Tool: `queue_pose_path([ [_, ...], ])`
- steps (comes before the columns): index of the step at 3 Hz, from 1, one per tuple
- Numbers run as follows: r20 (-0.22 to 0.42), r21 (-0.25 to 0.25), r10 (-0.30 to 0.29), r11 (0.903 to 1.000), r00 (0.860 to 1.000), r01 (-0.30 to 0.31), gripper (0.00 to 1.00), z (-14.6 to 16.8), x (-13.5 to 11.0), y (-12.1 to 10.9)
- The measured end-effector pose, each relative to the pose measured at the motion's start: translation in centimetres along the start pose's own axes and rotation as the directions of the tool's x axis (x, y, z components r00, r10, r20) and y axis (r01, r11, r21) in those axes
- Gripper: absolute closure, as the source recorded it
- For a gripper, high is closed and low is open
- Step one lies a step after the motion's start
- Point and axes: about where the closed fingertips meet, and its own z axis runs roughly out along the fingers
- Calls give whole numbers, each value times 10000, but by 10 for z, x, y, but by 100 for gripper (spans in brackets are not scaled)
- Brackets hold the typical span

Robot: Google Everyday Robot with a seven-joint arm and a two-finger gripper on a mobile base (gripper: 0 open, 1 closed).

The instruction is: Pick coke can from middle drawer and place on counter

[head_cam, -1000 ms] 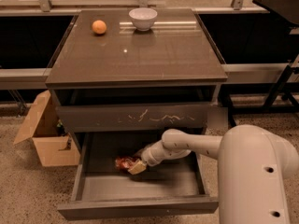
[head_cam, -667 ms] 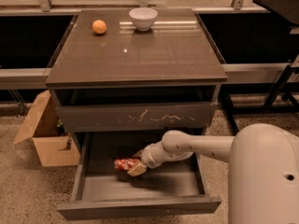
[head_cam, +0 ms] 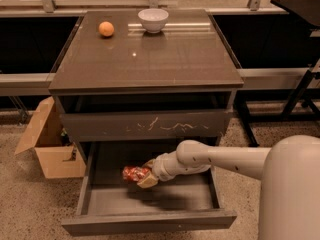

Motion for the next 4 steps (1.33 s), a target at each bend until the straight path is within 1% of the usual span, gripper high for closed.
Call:
queue_pose_path([
  [1,18,22,-113,9999,9999,113,100,-3,-4,2],
  [2,234,76,-544,9985,9982,543,100,-30,-25,14],
  [3,461,311,-1025,9944,9937,1011,100,-65,-51,24],
  [4,499,621,-1564,9862,9864,1532,100,-99,-77,29],
])
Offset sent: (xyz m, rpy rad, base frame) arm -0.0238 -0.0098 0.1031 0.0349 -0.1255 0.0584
